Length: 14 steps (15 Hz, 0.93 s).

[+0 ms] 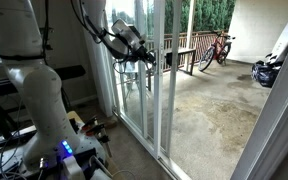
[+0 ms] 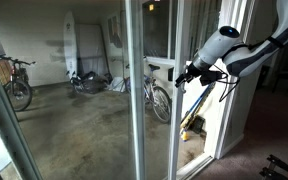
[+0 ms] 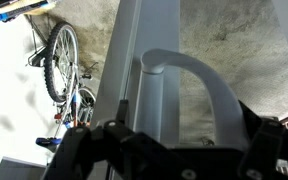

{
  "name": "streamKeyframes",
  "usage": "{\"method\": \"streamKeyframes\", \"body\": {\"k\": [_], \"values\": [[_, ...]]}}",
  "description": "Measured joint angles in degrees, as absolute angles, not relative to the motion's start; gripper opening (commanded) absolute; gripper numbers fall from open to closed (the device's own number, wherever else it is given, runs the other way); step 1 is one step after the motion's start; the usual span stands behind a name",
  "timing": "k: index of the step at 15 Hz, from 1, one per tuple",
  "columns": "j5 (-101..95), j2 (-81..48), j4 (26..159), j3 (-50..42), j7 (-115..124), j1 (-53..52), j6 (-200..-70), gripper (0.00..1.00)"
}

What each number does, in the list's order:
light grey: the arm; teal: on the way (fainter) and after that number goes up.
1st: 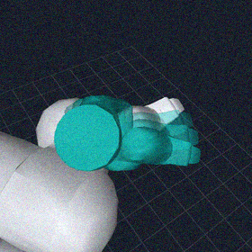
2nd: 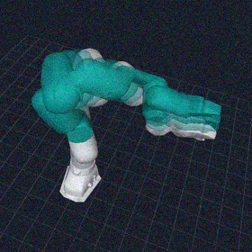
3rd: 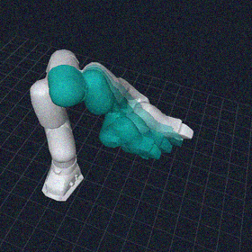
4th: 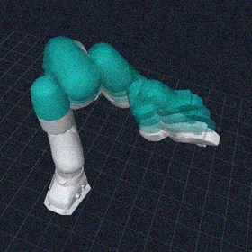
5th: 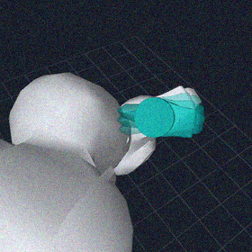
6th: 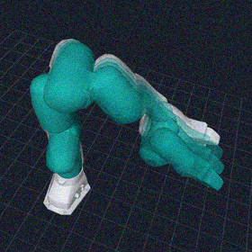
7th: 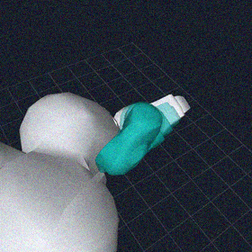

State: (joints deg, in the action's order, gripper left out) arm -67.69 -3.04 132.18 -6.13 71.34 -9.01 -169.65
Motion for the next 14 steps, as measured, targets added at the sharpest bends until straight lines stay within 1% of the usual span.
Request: {"method": "streamKeyframes", "body": {"k": [14], "values": [[-68.35, -3.55, 132.35, -6.98, 74.82, -9.05, -171.03, 1.00]]}}
